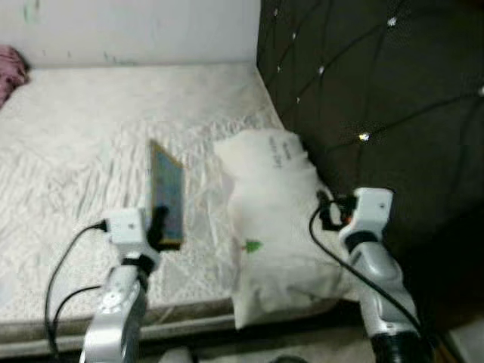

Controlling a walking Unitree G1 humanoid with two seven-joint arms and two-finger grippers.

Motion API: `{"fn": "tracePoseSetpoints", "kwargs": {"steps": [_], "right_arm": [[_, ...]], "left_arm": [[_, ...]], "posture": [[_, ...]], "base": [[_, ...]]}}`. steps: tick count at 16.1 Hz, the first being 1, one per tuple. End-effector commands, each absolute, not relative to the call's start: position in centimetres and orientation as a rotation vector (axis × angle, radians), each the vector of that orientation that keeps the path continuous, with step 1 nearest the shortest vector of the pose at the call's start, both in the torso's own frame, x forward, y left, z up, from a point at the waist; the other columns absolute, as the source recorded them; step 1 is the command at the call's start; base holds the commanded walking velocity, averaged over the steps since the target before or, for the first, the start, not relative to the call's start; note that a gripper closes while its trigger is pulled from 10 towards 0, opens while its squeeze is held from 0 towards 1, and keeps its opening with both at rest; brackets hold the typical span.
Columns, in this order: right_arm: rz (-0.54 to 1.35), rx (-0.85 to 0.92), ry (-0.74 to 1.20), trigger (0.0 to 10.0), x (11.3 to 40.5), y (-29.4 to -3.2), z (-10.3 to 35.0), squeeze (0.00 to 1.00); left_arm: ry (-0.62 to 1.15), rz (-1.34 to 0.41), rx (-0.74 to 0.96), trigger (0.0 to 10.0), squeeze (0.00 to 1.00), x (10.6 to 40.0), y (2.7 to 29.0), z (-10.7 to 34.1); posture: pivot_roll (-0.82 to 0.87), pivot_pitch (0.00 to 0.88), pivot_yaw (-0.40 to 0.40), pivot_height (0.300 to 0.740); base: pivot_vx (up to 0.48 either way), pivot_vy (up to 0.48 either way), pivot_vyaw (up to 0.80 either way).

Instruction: Clean up the room

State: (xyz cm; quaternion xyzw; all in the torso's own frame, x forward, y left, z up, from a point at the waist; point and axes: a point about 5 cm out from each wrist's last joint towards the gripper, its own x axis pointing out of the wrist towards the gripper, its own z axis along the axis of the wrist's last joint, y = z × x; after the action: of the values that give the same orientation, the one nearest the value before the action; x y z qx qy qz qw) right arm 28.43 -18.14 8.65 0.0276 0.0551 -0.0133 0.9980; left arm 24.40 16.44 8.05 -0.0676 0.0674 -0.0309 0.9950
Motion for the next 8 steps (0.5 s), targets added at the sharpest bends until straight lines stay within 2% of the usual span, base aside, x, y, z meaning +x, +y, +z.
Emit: {"fn": "tracePoseSetpoints", "kwargs": {"steps": [1,5,8], "right_arm": [[-0.013,0.061,0.098,10.0,28.7,-17.69,9.05,0.0],[-0.012,0.062,0.103,10.0,28.57,-17.72,8.92,0.0],[-0.013,0.063,0.106,10.0,28.49,-17.77,8.9,0.0]], "left_arm": [[0.089,-0.036,-0.104,10.0,0.0,24.75,16.97,9.03],[0.11,-0.025,-0.142,10.0,0.0,24.66,17.08,8.78],[0.12,-0.029,-0.157,10.0,0.0,24.61,17.01,8.7]], "posture": [[-0.01,0.024,-0.029,0.74],[-0.01,0.023,-0.031,0.74],[-0.01,0.025,-0.032,0.74]], "base": [[0.0,0.0,0.0],[0.0,0.0,0.0],[0.0,0.48,-0.74]]}}
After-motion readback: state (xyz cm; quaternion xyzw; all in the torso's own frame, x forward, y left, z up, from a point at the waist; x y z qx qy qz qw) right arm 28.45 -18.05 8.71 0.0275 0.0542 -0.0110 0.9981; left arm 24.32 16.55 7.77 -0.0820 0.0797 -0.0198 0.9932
